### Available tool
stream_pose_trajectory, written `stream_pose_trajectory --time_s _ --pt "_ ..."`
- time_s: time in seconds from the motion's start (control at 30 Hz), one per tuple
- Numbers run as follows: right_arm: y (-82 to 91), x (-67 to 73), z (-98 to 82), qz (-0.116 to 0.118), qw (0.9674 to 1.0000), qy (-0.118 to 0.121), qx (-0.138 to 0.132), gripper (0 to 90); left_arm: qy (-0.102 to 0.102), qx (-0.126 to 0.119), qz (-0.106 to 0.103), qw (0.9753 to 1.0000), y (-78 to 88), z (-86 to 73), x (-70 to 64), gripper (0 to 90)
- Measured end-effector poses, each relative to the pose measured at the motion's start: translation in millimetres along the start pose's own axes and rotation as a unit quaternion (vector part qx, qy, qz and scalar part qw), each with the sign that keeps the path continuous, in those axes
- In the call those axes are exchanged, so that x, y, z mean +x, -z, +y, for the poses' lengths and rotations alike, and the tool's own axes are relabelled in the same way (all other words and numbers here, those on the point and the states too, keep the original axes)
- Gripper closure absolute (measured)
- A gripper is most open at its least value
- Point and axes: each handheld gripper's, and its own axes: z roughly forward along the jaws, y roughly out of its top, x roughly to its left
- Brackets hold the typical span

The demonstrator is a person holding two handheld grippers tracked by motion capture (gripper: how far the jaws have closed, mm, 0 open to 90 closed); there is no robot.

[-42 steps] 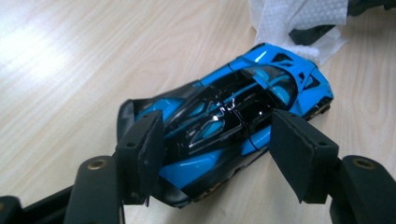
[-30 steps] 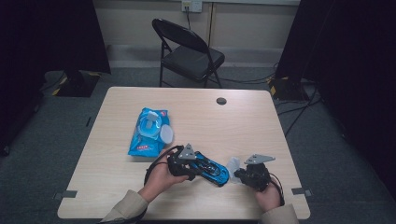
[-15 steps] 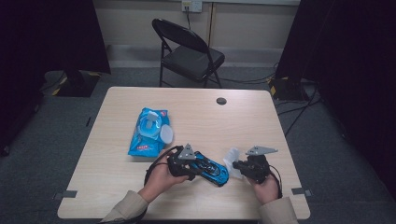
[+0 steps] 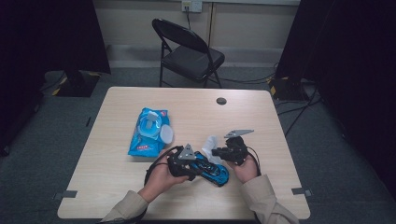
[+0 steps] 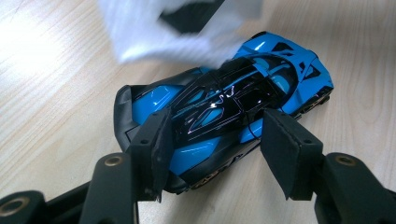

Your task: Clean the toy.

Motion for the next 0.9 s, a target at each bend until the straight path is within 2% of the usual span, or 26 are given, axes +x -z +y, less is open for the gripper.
stream_pose_trajectory --time_s 0.17,0.23,0.4,0.6,0.9 --pt "-24.7 4.2 6.7 0.001 0.9991 0.019 0.038 85.4 0.001 0.000 0.001 1.0000 0.0 0.0 -0.5 43.1" --pt "-34.0 5.7 7.9 -0.006 0.9981 0.029 0.054 85.4 0.001 0.001 0.002 1.0000 0.0 0.0 -0.6 43.1" --pt "-41.2 1.4 5.2 -0.002 0.9976 0.028 0.063 85.5 0.003 0.001 0.004 1.0000 -0.3 0.2 -1.1 42.9" --pt "-40.0 1.9 3.7 -0.003 0.9971 0.047 0.060 85.5 0.003 -0.001 0.011 0.9999 -0.6 0.2 -2.0 44.4" --pt "-29.4 -0.3 -5.4 -0.001 0.9971 0.052 0.056 85.4 -0.001 0.001 0.015 0.9999 -0.9 0.7 -3.0 46.1"
